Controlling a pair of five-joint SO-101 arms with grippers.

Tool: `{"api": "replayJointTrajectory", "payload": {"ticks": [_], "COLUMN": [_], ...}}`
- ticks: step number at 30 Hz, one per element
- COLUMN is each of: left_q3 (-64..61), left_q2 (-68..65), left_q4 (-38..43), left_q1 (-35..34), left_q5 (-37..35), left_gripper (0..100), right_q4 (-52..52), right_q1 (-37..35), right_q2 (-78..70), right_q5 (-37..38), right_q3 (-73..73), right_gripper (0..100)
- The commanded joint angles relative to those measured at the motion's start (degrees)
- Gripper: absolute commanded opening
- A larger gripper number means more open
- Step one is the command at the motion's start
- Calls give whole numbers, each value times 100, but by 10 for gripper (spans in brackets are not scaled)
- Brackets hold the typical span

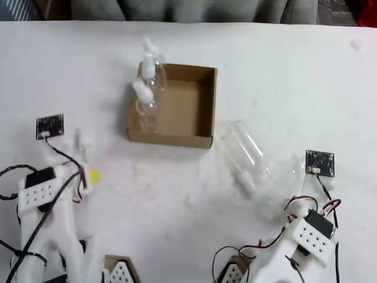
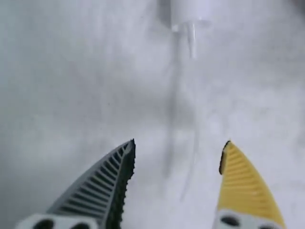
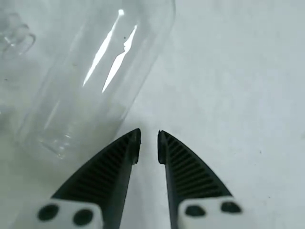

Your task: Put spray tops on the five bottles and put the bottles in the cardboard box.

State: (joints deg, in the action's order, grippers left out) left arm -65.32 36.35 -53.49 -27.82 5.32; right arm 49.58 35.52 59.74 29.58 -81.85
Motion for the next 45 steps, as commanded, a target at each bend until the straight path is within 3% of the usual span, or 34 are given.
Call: {"api": "replayJointTrajectory", "payload": {"ticks": [1,5,10,23,28,37,41,45], "left_q3": [18,18,18,9,-62,-62,-62,-62], "left_q2": [171,171,171,171,189,180,180,180], "left_q4": [149,149,158,246,360,360,360,360], "left_q1": [-48,-48,-48,-48,-48,-48,-48,-48], "left_q5": [44,44,53,53,53,53,53,53], "left_gripper": [260,260,260,260,260,260,260,260], "right_q4": [-40,-92,-171,708,831,2018,2229,2220], "right_q1": [-48,-48,4,-567,-1358,-2879,-3916,-4400], "right_q2": [84,92,92,92,92,40,31,22], "right_q5": [44,88,756,809,782,756,334,167], "right_q3": [26,88,686,1741,1785,2602,2593,2585], "right_gripper": [38,42,38,42,41,42,43,48]}}
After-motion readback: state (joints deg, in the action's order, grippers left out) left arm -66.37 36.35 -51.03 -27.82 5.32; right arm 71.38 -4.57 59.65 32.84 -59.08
